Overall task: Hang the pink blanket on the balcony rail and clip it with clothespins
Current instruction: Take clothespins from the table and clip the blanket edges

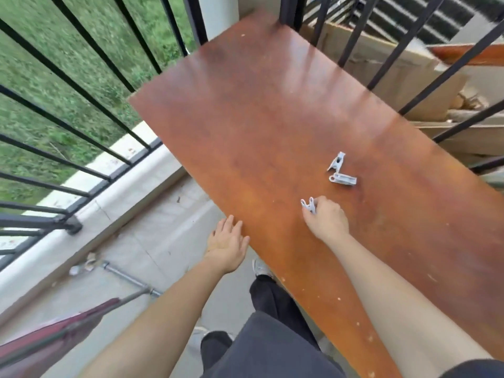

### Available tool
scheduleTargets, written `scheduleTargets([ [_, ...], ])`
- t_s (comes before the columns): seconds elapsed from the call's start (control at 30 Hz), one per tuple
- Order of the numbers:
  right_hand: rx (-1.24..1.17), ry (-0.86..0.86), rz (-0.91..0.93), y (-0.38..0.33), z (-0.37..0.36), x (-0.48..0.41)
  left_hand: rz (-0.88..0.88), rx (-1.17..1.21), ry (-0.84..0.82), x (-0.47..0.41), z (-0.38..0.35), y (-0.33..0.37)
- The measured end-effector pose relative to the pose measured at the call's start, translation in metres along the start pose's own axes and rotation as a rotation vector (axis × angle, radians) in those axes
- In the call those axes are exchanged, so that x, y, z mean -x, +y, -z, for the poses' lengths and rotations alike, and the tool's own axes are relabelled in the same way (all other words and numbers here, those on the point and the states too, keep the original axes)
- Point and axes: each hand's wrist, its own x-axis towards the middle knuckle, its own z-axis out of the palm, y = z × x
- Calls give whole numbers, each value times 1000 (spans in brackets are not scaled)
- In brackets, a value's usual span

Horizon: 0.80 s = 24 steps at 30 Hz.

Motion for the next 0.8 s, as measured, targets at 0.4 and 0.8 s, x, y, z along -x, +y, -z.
scheduleTargets([
  [0.4,-259,-57,408,-228,16,98,246,192,507,153,103,-131],
  [0.8,-201,-423,1026,-439,-87,295,655,138,821,373,78,-306],
])
